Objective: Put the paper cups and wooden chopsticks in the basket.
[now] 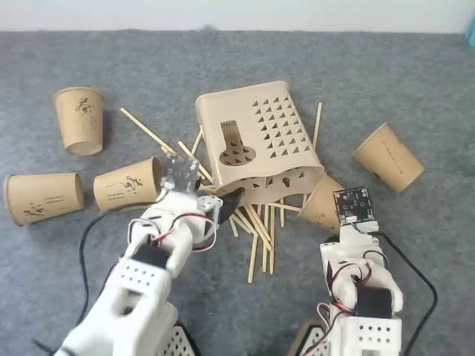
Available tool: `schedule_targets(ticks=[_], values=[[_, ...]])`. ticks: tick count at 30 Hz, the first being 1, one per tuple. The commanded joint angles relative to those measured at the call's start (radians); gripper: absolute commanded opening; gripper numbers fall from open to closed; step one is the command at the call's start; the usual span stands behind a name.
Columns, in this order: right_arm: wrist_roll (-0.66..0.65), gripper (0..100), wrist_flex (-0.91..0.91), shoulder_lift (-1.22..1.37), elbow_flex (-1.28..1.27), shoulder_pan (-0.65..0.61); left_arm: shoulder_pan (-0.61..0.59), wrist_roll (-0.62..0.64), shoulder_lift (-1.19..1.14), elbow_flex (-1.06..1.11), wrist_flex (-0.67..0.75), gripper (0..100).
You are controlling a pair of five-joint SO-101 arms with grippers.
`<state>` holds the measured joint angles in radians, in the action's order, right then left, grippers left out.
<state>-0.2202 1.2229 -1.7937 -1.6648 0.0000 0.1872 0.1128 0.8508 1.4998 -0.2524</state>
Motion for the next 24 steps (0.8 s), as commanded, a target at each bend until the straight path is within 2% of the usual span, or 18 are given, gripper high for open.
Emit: schedule_targets(ticks=[1, 3, 7, 9, 14, 17, 24], values=[[-0.014, 0.8, -0.021, -0.018, -0.005, 0.008, 0.0, -0.002, -0.158, -0.077, 0.124, 29], [-0.014, 0.8, -0.021, -0.018, -0.005, 0.008, -0.006, -0.002, -0.178, -0.077, 0.175, 23], [-0.014, 0.8, -0.021, -0.018, -0.005, 0.008, 0.002, -0.002, -0.186, -0.081, 0.189, 0], [-0.014, 0.8, -0.021, -0.018, -0.005, 0.008, 0.002, -0.002, -0.186, -0.082, 0.189, 3], [-0.014, 0.8, -0.021, -0.018, -0.005, 0.008, -0.009, 0.035, -0.184, -0.16, 0.138, 1], [-0.014, 0.8, -0.021, -0.018, -0.005, 0.008, -0.046, 0.114, -0.184, -0.283, 0.008, 1], [-0.014, 0.8, -0.021, -0.018, -0.005, 0.008, -0.107, 0.173, -0.196, -0.742, -0.407, 1]])
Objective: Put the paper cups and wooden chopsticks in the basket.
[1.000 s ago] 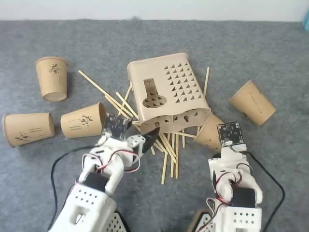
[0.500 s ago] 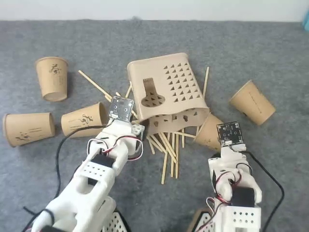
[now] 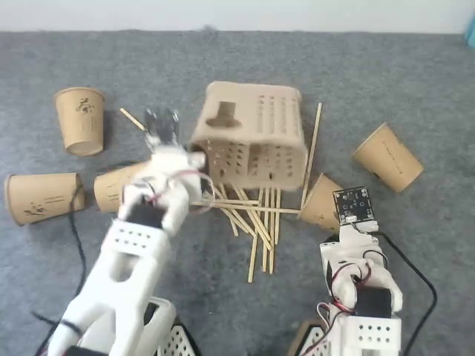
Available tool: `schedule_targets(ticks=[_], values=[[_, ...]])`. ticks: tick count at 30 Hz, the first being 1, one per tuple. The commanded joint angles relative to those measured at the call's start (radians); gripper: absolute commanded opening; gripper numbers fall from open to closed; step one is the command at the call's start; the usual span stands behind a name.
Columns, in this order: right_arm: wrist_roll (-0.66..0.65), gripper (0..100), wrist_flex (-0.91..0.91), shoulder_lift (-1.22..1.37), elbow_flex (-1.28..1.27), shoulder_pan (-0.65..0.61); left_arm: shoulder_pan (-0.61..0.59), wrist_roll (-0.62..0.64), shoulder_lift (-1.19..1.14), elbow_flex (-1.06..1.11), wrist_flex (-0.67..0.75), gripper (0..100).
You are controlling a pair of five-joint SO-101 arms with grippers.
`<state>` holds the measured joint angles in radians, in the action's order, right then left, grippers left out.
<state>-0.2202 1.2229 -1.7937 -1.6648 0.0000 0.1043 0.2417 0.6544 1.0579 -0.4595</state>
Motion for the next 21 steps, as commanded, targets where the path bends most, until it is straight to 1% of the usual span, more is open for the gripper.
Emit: schedule_targets(ticks=[1, 5, 7, 9, 12, 14, 16, 21], values=[[-0.014, 0.8, -0.021, -0.018, -0.005, 0.007, -0.021, 0.049, -0.002, -0.361, -0.247, 1], [-0.014, 0.8, -0.021, -0.018, -0.005, 0.007, -0.011, 0.055, -0.058, -0.573, -0.362, 1], [-0.014, 0.8, -0.021, -0.018, -0.005, 0.005, -0.009, 0.063, -0.15, -0.674, -0.416, 1], [-0.014, 0.8, -0.021, -0.018, -0.005, 0.005, -0.011, 0.097, -0.265, -0.759, -0.445, 1], [-0.014, 0.8, -0.021, -0.018, -0.006, 0.005, -0.009, 0.124, -0.414, -0.857, -0.445, 1], [-0.014, 0.8, -0.021, -0.018, -0.006, 0.007, -0.008, 0.147, -0.462, -0.911, -0.443, 1], [-0.014, 0.8, -0.021, -0.018, -0.006, 0.007, 0.008, 0.178, -0.48, -0.954, -0.437, 1], [-0.014, 0.8, -0.021, -0.018, -0.006, 0.005, 0.02, 0.203, -0.477, -1.009, -0.341, 1]])
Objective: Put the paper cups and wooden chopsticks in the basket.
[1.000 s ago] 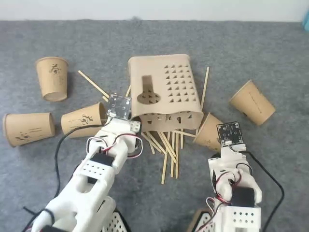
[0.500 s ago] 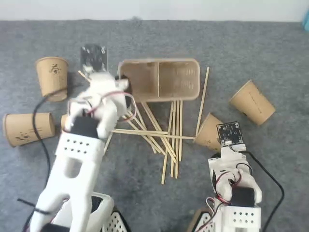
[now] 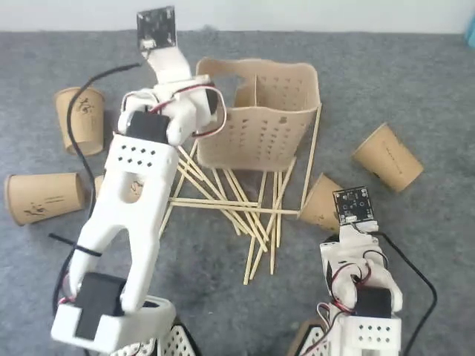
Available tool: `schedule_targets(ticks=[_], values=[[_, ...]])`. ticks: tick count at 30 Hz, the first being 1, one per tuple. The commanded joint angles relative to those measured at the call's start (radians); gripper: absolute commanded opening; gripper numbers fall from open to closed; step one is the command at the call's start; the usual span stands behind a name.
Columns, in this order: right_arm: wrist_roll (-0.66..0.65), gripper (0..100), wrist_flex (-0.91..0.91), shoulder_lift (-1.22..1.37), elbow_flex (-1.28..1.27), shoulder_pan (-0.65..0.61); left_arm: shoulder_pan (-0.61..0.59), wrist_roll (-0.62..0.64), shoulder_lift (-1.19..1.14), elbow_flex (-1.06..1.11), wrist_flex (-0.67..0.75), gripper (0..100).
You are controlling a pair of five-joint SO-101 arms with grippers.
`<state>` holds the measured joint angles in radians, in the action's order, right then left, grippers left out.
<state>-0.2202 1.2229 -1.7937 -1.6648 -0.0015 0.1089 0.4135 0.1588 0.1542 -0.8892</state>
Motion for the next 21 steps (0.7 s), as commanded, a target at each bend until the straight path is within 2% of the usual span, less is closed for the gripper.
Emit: schedule_targets(ticks=[1, 8, 16, 21], values=[[-0.014, 0.8, -0.022, -0.018, -0.011, 0.005, 0.018, 0.038, 0.012, -0.116, 0.101, 1], [-0.014, 0.8, -0.022, -0.018, -0.012, 0.004, 0.054, 0.041, -0.104, -0.145, 0.227, 1], [-0.014, 0.8, -0.022, -0.018, -0.014, 0.002, -0.009, 0.063, -0.322, -0.174, 0.394, 1], [-0.014, 0.8, -0.022, -0.018, -0.014, 0.002, -0.068, 0.226, -0.385, -0.203, 0.459, 1]])
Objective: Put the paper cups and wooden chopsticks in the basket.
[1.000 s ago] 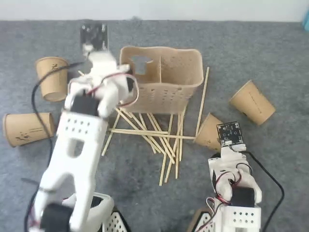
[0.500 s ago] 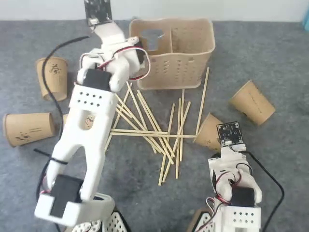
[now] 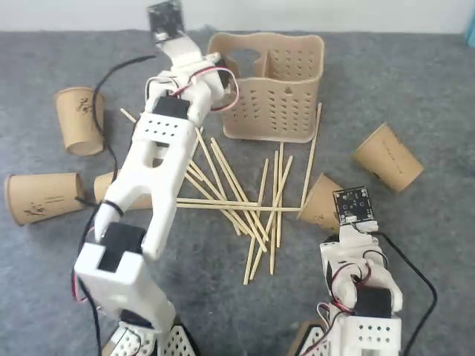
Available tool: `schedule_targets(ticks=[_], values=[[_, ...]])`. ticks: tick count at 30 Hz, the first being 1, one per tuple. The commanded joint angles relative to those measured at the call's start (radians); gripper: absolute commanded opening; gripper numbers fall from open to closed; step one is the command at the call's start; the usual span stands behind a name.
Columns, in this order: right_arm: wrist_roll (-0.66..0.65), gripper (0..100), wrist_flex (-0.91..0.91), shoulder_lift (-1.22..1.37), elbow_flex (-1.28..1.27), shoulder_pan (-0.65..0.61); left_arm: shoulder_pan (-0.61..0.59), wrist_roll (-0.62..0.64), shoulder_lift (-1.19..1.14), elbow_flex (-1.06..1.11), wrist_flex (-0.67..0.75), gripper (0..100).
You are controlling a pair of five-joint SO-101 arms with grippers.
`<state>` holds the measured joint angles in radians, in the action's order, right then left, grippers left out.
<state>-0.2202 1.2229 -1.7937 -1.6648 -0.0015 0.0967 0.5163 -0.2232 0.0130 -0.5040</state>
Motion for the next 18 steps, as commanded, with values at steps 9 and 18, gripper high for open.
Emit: schedule_targets(ticks=[9, 18], values=[[-0.014, 0.8, -0.022, -0.018, -0.014, 0.002, -0.146, 0.325, -0.005, -0.064, 0.081, 1], [-0.014, 0.8, -0.022, -0.018, -0.014, 0.002, -0.143, 0.244, -0.014, -0.056, 0.074, 1]])
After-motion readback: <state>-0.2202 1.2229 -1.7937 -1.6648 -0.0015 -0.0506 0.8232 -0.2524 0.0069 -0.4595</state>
